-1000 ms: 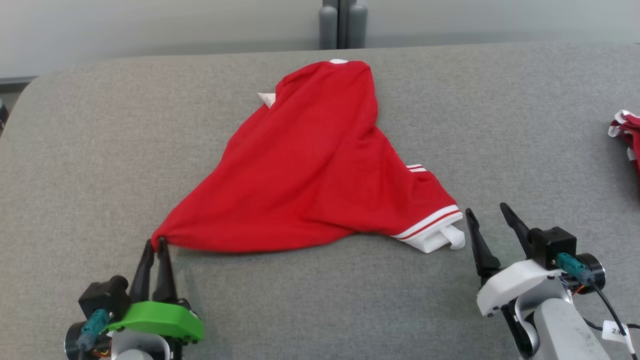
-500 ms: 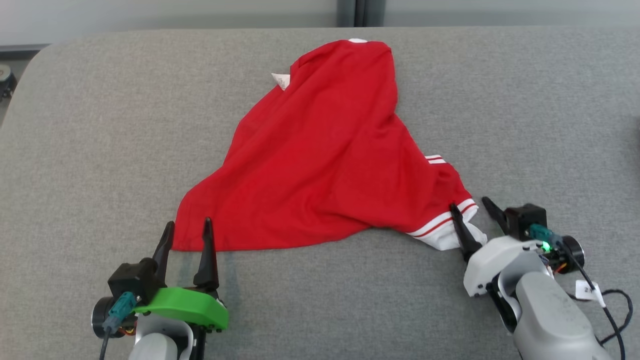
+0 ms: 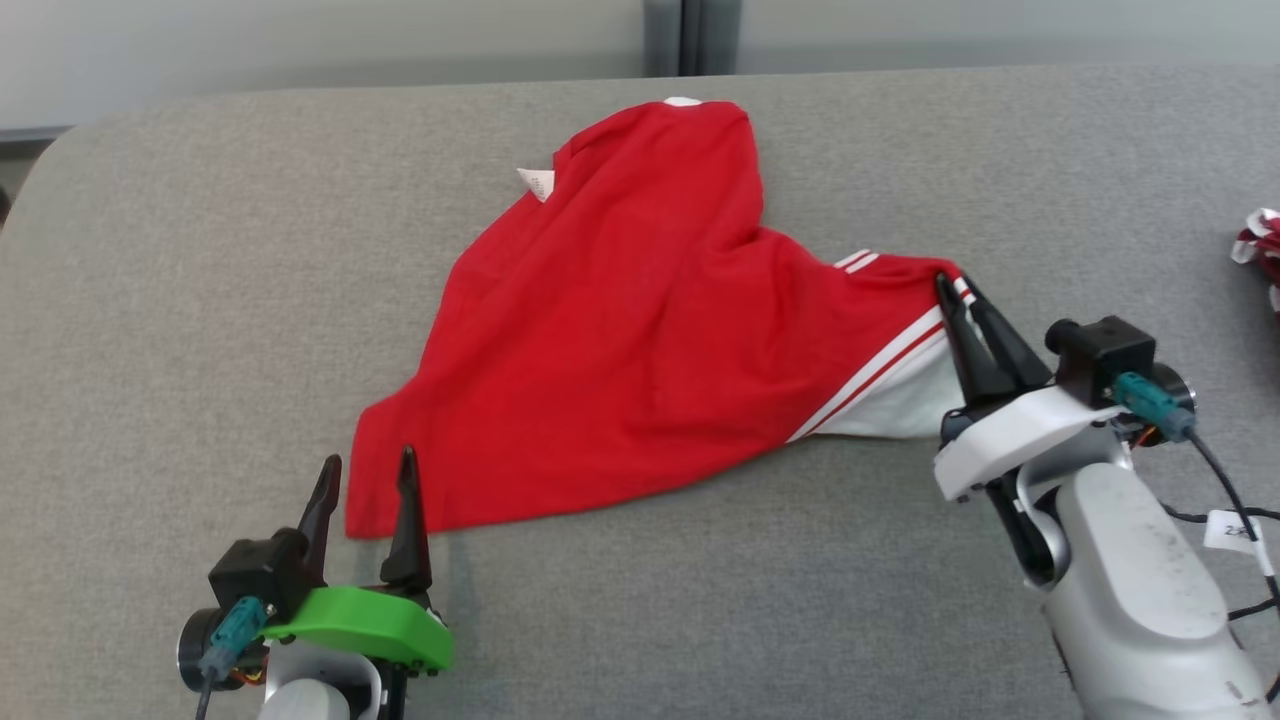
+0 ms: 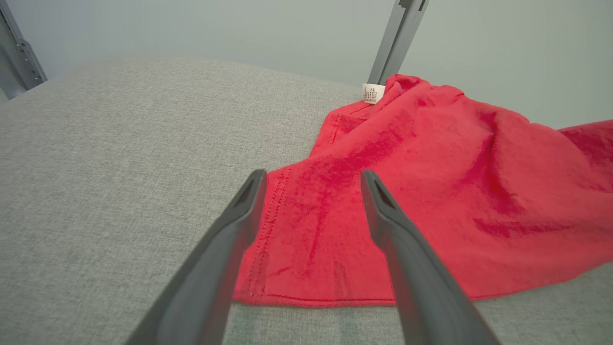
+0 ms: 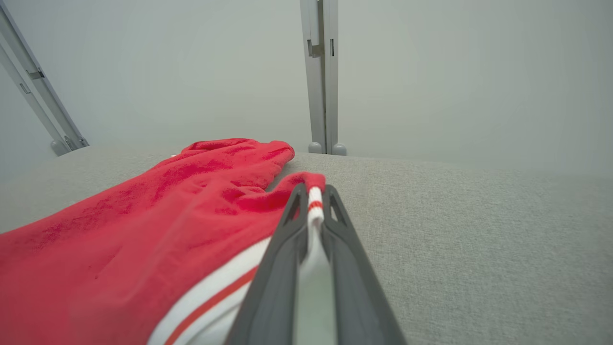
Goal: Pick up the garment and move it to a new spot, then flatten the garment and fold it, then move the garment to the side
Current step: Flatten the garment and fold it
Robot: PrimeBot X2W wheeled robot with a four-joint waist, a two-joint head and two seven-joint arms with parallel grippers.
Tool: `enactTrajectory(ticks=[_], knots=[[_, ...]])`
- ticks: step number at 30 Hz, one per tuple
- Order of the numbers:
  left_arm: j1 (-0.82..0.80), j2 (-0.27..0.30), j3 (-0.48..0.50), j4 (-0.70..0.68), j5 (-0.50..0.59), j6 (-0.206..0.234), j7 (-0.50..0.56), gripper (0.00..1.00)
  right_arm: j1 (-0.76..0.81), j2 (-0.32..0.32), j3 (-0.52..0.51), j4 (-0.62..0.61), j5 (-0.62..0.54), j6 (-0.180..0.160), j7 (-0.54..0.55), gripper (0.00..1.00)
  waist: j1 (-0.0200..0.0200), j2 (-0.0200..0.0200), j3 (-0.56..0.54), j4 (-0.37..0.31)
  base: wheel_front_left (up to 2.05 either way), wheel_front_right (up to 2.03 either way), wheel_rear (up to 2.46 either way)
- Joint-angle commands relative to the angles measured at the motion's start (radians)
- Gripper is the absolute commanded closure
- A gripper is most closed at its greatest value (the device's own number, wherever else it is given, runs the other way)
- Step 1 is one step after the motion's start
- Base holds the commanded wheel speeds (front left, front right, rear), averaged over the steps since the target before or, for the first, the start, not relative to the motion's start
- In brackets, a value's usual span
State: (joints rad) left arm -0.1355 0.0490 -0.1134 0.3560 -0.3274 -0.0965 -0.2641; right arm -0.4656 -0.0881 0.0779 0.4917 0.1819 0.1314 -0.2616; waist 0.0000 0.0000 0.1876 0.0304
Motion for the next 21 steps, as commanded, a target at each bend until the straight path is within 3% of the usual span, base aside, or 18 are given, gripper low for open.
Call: enactTrajectory(ticks=[1,5,8,9,10,11,15,21], knots=[[0.009,0.003,0.001,-0.004,-0.005,0.001,0.0,0.0,0.009,-0.021,-0.003,-0.021,0.004,-0.002,-0.004,1.0,0.0,0.0,-0.014,-0.022,0.0,0.0,0.0],[-0.005,0.004,-0.011,-0.005,0.0,-0.004,0.0,0.0,-0.039,-0.072,-0.021,-0.027,-0.027,-0.002,0.002,1.0,0.0,0.0,0.011,-0.033,0.0,0.0,0.0],[-0.028,0.004,-0.022,-0.001,0.003,-0.008,0.0,0.0,-0.094,-0.096,-0.054,0.036,-0.076,-0.002,0.019,1.0,0.0,0.0,0.039,-0.029,0.0,0.0,0.0],[-0.033,0.004,-0.023,0.001,0.004,-0.008,0.0,0.0,-0.116,-0.097,-0.066,0.058,-0.085,-0.002,0.018,0.83,0.0,0.0,0.047,-0.028,0.0,0.0,0.0],[-0.036,0.004,-0.027,0.007,0.005,-0.008,0.0,0.0,-0.143,-0.105,-0.081,0.089,-0.113,-0.002,0.017,0.5,0.0,0.0,0.055,-0.026,0.0,0.0,0.0],[-0.039,0.004,-0.03,0.01,0.006,-0.008,0.0,0.0,-0.166,-0.102,-0.095,0.108,-0.127,-0.002,0.013,0.0,0.0,0.0,0.059,-0.024,0.0,0.0,0.0],[-0.05,0.004,-0.028,0.026,0.009,-0.013,0.0,0.0,-0.232,-0.061,-0.18,0.182,-0.215,-0.002,-0.003,0.0,0.0,0.0,0.06,-0.021,0.0,0.0,0.0],[-0.023,0.004,-0.01,0.025,0.03,-0.015,0.0,0.0,-0.136,-0.022,-0.196,0.099,-0.227,-0.002,-0.004,0.0,0.0,0.0,0.022,-0.032,0.0,0.0,0.0]])
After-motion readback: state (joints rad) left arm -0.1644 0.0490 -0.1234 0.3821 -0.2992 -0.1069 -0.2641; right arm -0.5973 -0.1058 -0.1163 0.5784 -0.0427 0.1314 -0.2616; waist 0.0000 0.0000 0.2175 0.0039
